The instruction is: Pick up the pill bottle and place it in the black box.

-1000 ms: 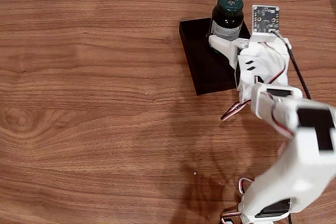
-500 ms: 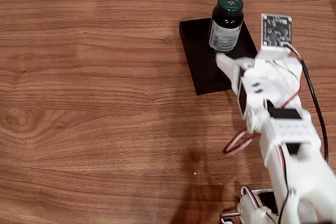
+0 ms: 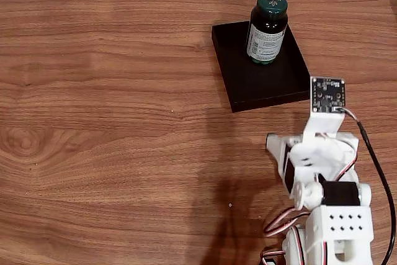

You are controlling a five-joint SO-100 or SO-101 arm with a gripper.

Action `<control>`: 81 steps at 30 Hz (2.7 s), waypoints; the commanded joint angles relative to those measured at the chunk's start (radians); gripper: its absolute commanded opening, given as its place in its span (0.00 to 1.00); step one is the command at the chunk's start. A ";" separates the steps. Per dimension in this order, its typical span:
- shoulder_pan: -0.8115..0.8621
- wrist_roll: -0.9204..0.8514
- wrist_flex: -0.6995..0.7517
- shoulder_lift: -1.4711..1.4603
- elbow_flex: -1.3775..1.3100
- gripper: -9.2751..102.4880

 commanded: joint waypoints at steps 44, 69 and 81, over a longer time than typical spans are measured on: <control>-0.049 -0.221 0.862 0.399 -0.015 0.09; -0.049 -0.221 0.862 0.399 -0.015 0.09; -0.049 -0.221 0.862 0.399 -0.015 0.09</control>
